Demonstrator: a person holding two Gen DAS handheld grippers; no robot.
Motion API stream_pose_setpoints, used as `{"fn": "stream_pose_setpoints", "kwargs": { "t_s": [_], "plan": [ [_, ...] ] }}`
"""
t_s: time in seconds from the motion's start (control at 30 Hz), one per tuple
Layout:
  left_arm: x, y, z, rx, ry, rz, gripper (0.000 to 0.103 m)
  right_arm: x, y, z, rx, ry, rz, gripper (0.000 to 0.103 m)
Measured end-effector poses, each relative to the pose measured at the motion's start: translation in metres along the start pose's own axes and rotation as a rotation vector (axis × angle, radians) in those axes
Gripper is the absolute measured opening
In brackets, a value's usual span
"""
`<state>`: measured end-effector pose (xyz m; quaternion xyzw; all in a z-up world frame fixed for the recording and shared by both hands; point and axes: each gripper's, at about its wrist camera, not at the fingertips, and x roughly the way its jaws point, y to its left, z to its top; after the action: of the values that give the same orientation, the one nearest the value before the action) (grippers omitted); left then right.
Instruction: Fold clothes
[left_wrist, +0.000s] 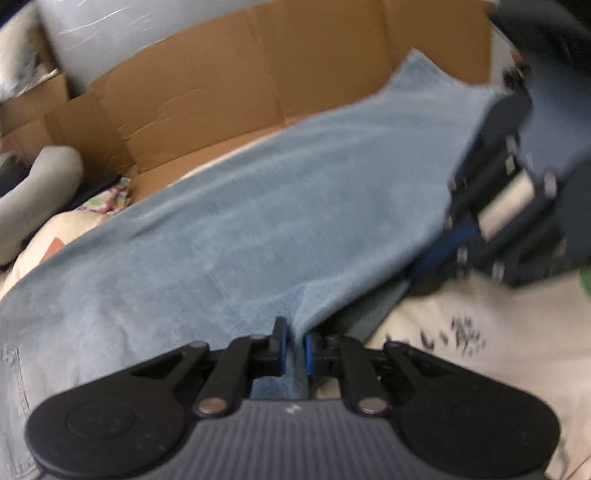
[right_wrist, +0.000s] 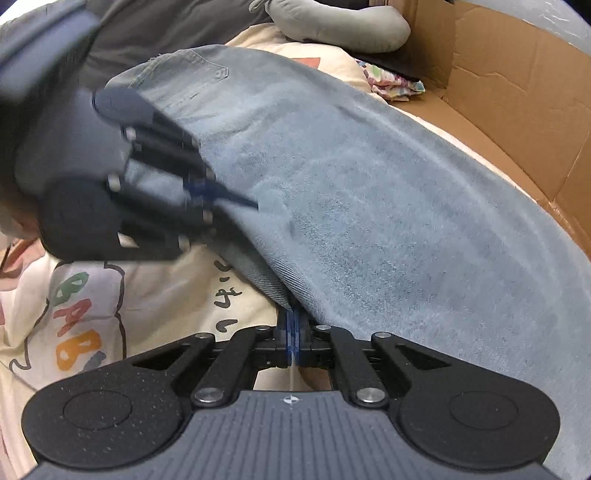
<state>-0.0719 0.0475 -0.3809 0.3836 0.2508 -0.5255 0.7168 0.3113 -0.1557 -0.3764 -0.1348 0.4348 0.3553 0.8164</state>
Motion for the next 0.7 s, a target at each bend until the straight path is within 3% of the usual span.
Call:
{"fn": "stream_pose_setpoints", "kwargs": {
  "t_s": [0.07,0.17,0.23,0.27,0.4,0.7],
  "plan": [
    [-0.003,-0.002,-0.001,0.017,-0.003,0.015,0.012,-0.001,-0.001,-0.002,0.027,0.008,0.023,0.0],
    [-0.009,0.001,-0.002,0.0,0.001,0.03,0.033,-0.004,0.0,-0.006,0.054,0.007,0.042,0.002],
    [-0.016,0.003,-0.006,-0.022,-0.002,0.045,0.069,-0.004,0.002,-0.006,0.064,0.003,0.054,0.002],
    [-0.02,0.004,-0.009,-0.034,-0.008,0.058,0.074,-0.005,0.004,-0.007,0.069,-0.001,0.062,0.002],
    [-0.03,0.007,-0.02,-0.069,-0.002,0.1,0.076,-0.008,0.011,-0.007,0.062,-0.01,0.08,0.002],
    [-0.045,0.017,-0.058,-0.189,0.046,0.282,0.079,-0.006,0.013,-0.004,0.056,-0.008,0.076,0.002]
  ]
}}
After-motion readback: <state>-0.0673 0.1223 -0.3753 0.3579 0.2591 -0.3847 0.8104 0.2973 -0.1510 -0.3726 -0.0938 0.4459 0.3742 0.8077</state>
